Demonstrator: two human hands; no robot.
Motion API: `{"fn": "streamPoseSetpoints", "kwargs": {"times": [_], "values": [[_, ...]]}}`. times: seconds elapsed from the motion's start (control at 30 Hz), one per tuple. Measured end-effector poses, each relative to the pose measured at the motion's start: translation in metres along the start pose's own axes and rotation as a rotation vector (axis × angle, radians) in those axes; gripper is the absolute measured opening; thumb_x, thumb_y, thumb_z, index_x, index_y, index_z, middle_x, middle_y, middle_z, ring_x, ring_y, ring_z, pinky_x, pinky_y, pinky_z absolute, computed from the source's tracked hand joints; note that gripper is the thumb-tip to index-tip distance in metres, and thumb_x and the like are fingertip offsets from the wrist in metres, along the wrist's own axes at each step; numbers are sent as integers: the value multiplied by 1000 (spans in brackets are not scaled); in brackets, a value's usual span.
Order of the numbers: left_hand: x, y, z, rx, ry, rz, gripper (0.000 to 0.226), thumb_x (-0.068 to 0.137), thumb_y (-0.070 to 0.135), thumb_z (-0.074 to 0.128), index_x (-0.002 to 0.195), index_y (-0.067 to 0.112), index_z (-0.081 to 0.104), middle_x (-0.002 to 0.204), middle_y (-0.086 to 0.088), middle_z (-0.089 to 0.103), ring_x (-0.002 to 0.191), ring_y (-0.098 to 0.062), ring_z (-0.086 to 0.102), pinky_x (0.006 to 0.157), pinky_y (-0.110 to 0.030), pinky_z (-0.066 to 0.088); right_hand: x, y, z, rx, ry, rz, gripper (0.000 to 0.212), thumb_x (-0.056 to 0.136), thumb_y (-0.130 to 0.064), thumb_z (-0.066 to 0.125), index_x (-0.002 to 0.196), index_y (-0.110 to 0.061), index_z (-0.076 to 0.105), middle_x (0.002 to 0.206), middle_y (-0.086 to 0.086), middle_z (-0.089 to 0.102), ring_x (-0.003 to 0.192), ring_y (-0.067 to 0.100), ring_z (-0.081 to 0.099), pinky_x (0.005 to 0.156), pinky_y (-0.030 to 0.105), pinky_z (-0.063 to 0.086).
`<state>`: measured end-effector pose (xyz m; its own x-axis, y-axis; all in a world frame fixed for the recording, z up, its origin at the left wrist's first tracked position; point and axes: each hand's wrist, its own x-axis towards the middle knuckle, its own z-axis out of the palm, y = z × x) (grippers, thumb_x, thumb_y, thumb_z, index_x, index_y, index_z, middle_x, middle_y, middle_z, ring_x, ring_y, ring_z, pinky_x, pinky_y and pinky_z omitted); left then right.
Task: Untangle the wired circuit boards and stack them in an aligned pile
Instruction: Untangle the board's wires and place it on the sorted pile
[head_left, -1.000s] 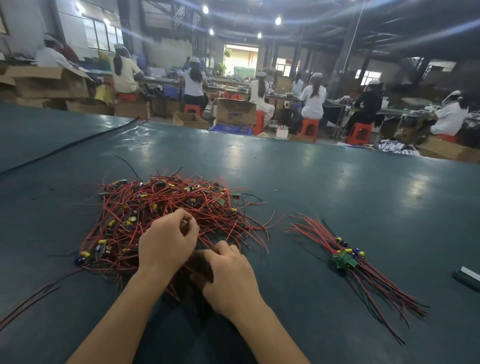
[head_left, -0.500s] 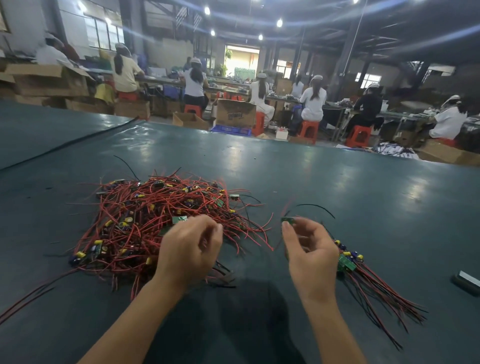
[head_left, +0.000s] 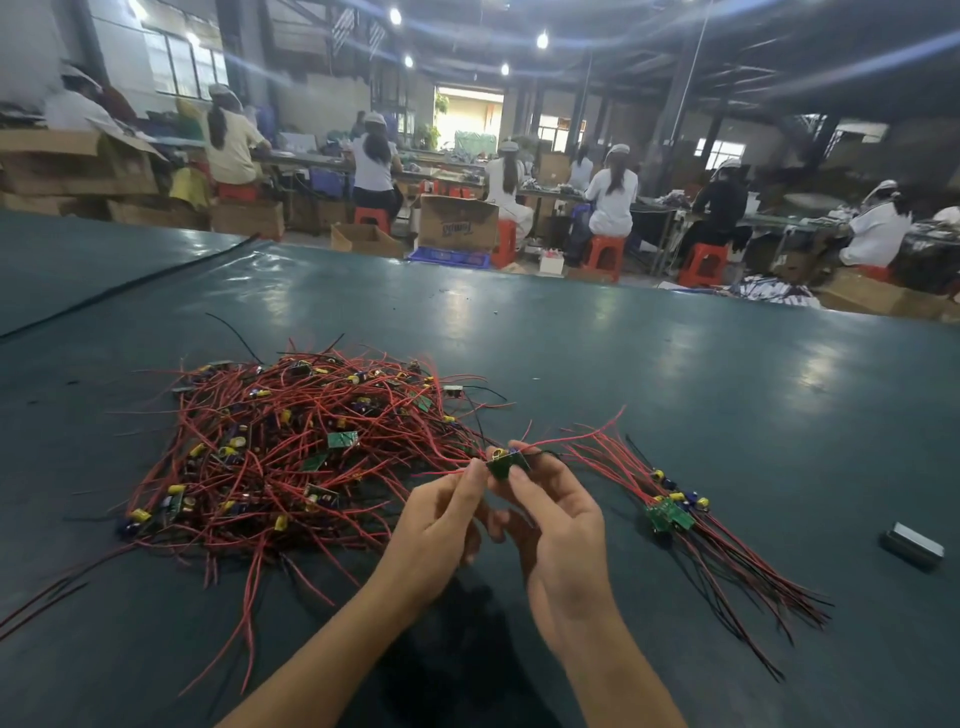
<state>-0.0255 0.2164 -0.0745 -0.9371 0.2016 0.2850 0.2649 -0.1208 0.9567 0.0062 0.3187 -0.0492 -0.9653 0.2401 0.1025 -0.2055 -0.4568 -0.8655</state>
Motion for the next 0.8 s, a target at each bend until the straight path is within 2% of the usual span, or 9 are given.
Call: {"fn": "streamPoseSetpoints", "kwargs": {"times": [0.07, 0.17, 0.23, 0.37, 0.47, 0.53, 0.63, 0.7, 0.8], "values": [[1, 3, 1, -113, 102, -55, 33, 81, 49, 57, 65, 24, 72, 49, 7, 54, 40, -3, 45, 44, -17, 38, 0, 1, 0, -11, 28, 47, 38, 91, 0, 59, 76, -28, 78, 82, -2, 73, 70, 8, 65, 51, 21, 47], [4, 3, -4, -230, 200, -124, 28, 76, 48, 64, 82, 25, 78, 52, 5, 48, 39, -5, 34, 40, -18, 28, 1, 4, -2, -63, 64, 117, 40, 93, 0, 55, 75, -28, 79, 79, -5, 71, 61, 5, 58, 49, 20, 44], [6, 3, -6, -257, 233, -115, 26, 80, 41, 63, 84, 21, 79, 52, 2, 50, 39, -6, 36, 38, -17, 29, 1, 6, -3, -54, 56, 180, 38, 95, -6, 53, 77, -27, 79, 75, -4, 67, 56, 6, 52, 51, 22, 41], [8, 5, -6, -224, 232, -72, 24, 88, 28, 59, 78, 18, 77, 59, 1, 60, 41, -6, 45, 39, -14, 36, 3, 8, -2, -38, 162, 250, 26, 94, -28, 61, 77, -24, 80, 63, -10, 63, 46, 4, 50, 43, 21, 42], [8, 3, -9, -184, 219, -29, 22, 93, 21, 56, 84, 12, 74, 64, 3, 62, 43, -6, 45, 39, -14, 35, 6, 12, -5, -49, 274, 245, 9, 88, -22, 71, 86, -17, 77, 67, -10, 63, 46, 4, 48, 40, 20, 41], [7, 1, -11, -136, 206, -8, 22, 97, 16, 53, 88, 10, 73, 64, 5, 63, 45, -6, 48, 40, -13, 36, 7, 14, -7, -35, 275, 241, 5, 88, -18, 71, 87, -16, 76, 68, -10, 65, 46, 4, 49, 40, 20, 42], [5, 0, -11, -61, 166, -16, 23, 88, 34, 59, 94, 17, 73, 67, 6, 65, 51, -7, 54, 42, -15, 40, 6, 14, -7, -72, 229, 217, 9, 91, -18, 68, 84, -18, 74, 65, -10, 66, 48, 3, 52, 42, 19, 44], [5, -1, -11, -38, 140, -82, 36, 74, 51, 65, 94, 23, 74, 71, 3, 68, 55, -9, 58, 44, -19, 44, 6, 15, -6, -110, 202, 198, 13, 92, -19, 67, 81, -18, 73, 64, -10, 65, 49, 2, 54, 44, 19, 46], [7, -3, -11, -108, 141, -184, 42, 62, 57, 72, 90, 26, 77, 83, -6, 75, 70, -16, 69, 61, -28, 56, 5, 16, -5, -128, 159, 180, 14, 94, -18, 63, 84, -16, 72, 72, -2, 72, 59, 9, 63, 50, 25, 53]]}}
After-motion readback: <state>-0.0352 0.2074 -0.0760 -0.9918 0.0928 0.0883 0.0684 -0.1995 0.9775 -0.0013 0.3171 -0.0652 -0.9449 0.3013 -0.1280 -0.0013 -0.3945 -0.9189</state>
